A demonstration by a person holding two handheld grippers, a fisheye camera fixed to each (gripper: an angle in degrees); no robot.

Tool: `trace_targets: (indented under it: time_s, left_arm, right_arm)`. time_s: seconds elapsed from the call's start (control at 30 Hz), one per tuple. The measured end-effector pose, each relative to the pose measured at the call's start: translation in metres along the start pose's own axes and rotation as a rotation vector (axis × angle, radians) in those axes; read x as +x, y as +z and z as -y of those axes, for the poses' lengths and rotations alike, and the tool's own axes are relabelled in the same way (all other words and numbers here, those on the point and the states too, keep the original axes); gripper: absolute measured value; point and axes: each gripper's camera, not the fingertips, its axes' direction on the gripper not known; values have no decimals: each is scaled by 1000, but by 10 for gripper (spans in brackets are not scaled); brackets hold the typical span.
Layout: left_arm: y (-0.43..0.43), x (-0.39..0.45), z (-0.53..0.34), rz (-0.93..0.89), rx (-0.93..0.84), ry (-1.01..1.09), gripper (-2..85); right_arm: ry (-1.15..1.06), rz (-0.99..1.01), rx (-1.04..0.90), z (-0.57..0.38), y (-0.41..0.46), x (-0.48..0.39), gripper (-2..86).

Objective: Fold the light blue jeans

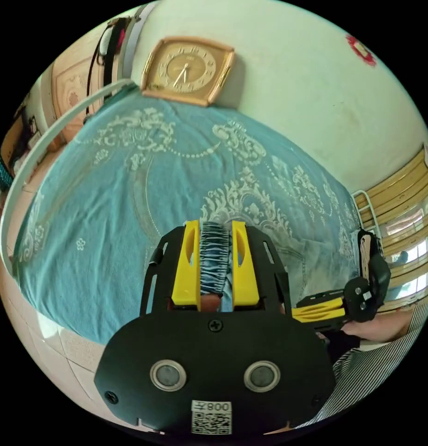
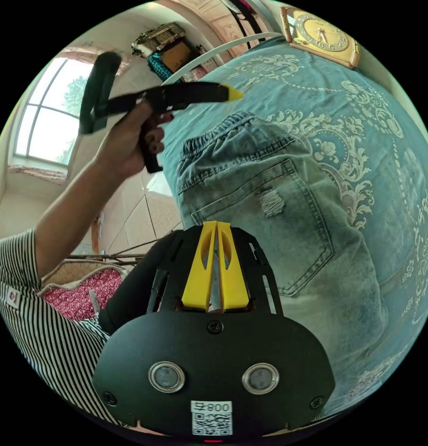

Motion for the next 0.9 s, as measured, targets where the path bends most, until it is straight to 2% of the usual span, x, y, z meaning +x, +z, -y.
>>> trace_targets:
  time_s: [0.03, 0.1, 0.2, 0.37, 0.53, 0.6, 0.73, 0.83, 0.9]
  left_arm:
    - [5, -4, 1, -20, -14, -16, 96]
    - [13, -19, 4, -198, -8, -63, 79]
    - [6, -23, 3, -271, 36, -74, 41]
    - [-35, -22, -7, -232, 177, -67, 25]
    - [-16, -19, -14, -187, 114, -148, 27]
    - [-26, -13, -26, -219, 206, -194, 31]
    - [-50, 14, -51, -184, 272, -161, 34]
    - [-57, 46, -75, -206, 242, -77, 35]
    - [-46, 68, -89, -155, 143, -56, 23]
  right_arm:
    - [-3, 2, -4, -1, 3, 0, 1]
    - [11, 25, -20, -5, 12, 2, 1]
    - [25, 56, -36, -9, 19, 6, 1]
    - [9, 56, -53, -15, 25, 10, 1]
    - [4, 88, -62, -18, 33, 17, 1]
    - [-1, 98, -69, -21, 35, 20, 0]
    - [-9, 92, -72, -30, 33, 25, 0]
    - [-2, 104, -59, -41, 31, 32, 0]
    - [14, 124, -54, -50, 29, 38, 0]
